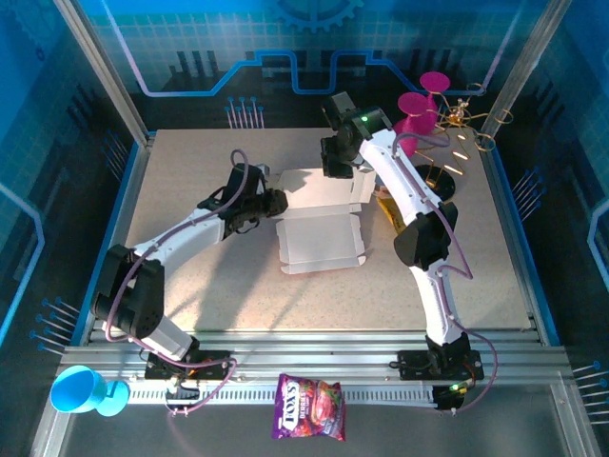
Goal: Fold the paper box
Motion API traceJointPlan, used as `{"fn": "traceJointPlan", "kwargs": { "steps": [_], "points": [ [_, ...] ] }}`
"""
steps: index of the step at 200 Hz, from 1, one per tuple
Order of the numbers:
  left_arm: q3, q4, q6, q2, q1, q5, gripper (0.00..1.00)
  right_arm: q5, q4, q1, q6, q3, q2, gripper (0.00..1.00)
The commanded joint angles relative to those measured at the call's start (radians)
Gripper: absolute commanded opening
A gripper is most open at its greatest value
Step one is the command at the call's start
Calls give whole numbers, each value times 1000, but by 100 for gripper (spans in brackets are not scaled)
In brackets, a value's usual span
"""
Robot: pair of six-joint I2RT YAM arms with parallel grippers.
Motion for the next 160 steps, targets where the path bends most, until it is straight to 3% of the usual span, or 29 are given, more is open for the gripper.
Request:
{"fn": "traceJointPlan", "kwargs": {
  "steps": [1,25,44,60,160],
  "points": [
    [15,-59,-15,14,7,78,32,-5,-16,-9,23,12,20,0],
    [15,-81,-15,6,7,57,38,-4,-18,-9,20,11,18,0],
    [4,-120,-20,-22,7,-5,54,-2,-19,-10,18,9,18,0],
    [-18,-103,-17,-15,6,5,60,-8,-17,-8,19,9,18,0],
    [-17,7,52,127,-29,-51,66,-12,6,-6,36,7,20,0]
  ]
}}
